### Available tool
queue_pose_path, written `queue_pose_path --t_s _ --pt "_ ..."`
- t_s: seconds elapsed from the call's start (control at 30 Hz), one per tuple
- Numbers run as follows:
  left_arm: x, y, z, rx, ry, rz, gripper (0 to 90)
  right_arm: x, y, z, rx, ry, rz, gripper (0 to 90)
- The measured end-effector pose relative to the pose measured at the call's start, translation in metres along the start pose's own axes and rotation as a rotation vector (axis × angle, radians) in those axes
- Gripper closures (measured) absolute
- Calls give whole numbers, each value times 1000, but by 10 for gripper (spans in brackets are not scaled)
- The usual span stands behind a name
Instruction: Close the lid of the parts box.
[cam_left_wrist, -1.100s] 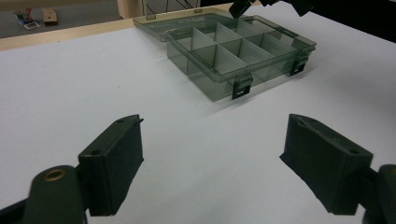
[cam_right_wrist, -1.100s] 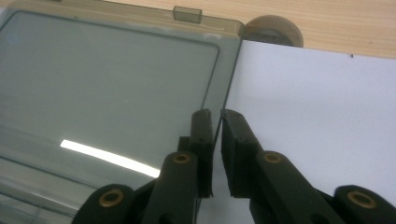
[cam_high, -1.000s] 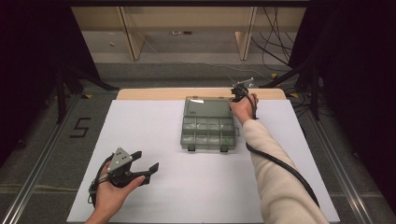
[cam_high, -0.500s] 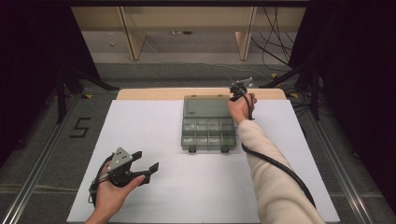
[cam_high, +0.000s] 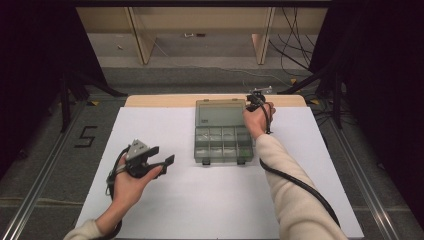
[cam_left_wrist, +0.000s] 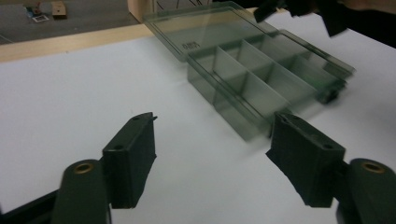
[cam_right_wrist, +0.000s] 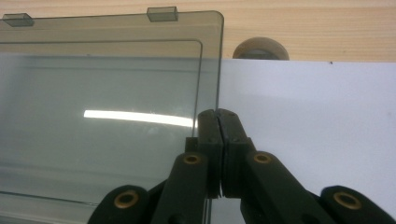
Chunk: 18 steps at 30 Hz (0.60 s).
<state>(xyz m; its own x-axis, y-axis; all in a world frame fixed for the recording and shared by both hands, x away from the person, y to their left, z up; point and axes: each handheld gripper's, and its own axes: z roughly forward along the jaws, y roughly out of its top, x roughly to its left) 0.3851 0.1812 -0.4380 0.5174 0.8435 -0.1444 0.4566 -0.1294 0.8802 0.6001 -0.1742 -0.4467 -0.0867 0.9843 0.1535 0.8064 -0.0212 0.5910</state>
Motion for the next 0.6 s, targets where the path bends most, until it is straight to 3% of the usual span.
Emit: queue_pose_path --t_s 0.07,0.2,0.23,0.27,0.3,0.37,0.43,0.6 --pt "6 15 19 15 12 1 354 -2 -1 -2 -6 -1 -15 897" --pt "14 42 59 70 13 -39 396 -3 -5 -5 -21 14 21 897" --pt "18 48 67 107 11 -17 405 -4 -5 -6 -31 13 9 896" --pt "19 53 77 111 14 -51 415 -6 -5 -7 -30 15 -7 896" --pt "23 58 88 140 10 -58 423 -4 -6 -8 -32 19 20 896" --pt "26 65 105 160 30 -86 449 -5 -7 -9 -45 22 11 896" --pt "32 70 117 202 25 -86 470 -5 -8 -9 -51 29 17 895" --pt "37 77 146 255 33 -126 519 -5 -10 -11 -69 39 25 895"
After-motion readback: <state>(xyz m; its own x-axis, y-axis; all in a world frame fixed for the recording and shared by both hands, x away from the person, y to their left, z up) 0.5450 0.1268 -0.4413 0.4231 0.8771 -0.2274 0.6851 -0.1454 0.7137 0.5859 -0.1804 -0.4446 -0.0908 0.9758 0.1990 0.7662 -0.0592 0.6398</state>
